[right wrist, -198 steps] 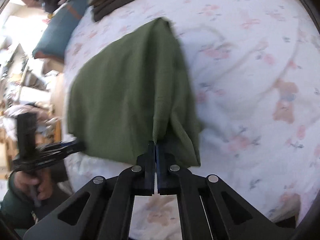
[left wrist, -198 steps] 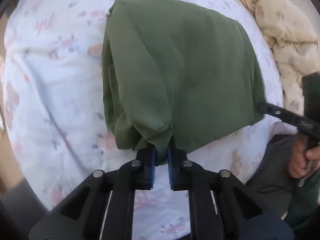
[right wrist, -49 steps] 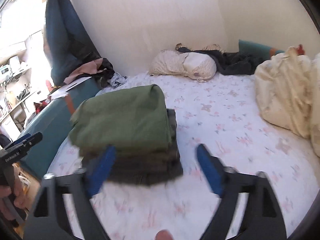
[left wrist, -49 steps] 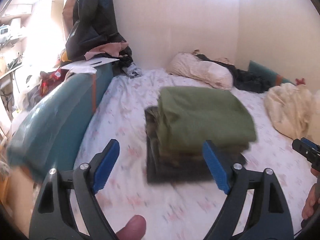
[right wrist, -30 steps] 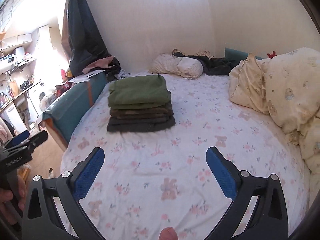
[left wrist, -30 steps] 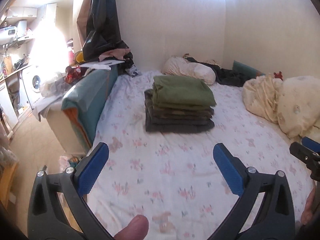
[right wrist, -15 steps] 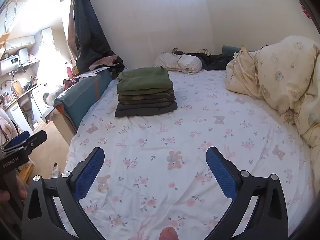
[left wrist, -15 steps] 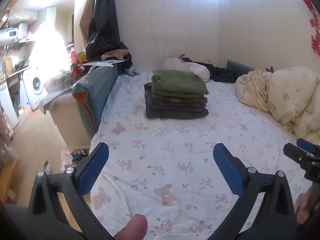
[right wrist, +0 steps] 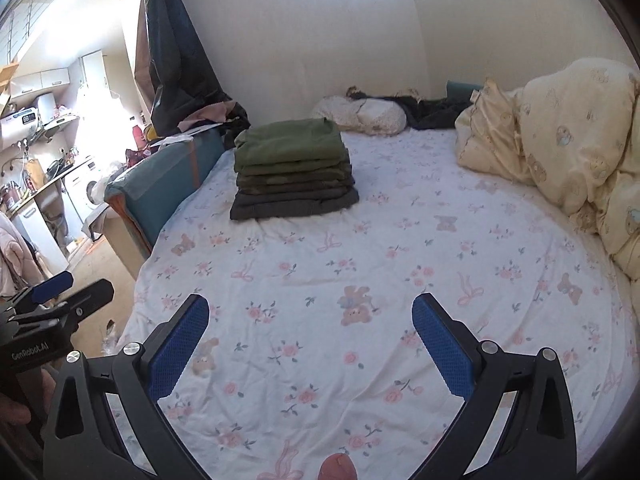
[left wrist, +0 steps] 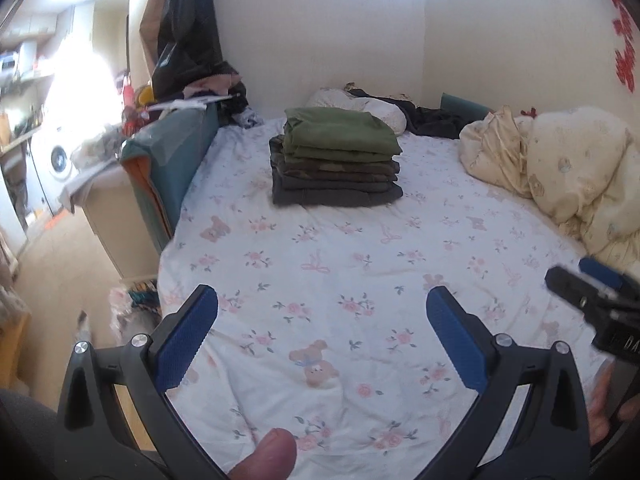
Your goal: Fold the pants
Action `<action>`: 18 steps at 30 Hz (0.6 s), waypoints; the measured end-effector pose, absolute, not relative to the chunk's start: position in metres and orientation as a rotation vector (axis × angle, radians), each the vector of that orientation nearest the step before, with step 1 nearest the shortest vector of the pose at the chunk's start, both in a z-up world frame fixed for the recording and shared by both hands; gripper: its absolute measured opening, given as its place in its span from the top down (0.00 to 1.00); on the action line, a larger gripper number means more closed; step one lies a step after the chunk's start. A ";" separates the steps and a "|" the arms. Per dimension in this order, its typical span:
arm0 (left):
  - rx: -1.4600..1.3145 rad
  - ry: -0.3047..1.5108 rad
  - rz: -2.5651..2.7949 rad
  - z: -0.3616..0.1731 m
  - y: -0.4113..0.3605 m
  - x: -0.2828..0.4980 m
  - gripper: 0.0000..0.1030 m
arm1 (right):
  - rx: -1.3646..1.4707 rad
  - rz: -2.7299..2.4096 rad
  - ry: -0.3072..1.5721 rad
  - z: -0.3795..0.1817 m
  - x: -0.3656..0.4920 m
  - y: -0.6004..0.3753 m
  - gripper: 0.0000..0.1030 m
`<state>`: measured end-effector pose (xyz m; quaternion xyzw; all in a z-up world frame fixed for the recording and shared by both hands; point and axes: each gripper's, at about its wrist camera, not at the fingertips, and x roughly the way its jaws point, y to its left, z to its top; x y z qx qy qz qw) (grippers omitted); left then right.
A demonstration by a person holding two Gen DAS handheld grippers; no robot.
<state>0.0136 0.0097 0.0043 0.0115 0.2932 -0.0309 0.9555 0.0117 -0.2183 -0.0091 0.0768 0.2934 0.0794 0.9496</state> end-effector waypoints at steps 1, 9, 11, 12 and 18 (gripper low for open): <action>0.037 0.594 -0.066 0.004 0.009 0.014 0.00 | 0.149 0.160 0.588 -0.008 0.012 -0.218 0.00; -0.032 0.630 -0.081 0.000 0.016 0.020 0.00 | 0.150 0.149 0.605 -0.013 0.015 -0.213 0.00; -0.045 0.627 -0.082 0.001 0.017 0.020 0.00 | 0.126 0.161 0.607 -0.013 0.013 -0.210 0.00; -0.046 0.622 -0.083 0.002 0.016 0.019 0.00 | 0.116 0.169 0.603 -0.013 0.011 -0.208 0.00; -0.028 0.599 -0.095 0.005 0.012 0.012 0.00 | 0.129 0.171 0.607 -0.014 0.012 -0.207 0.00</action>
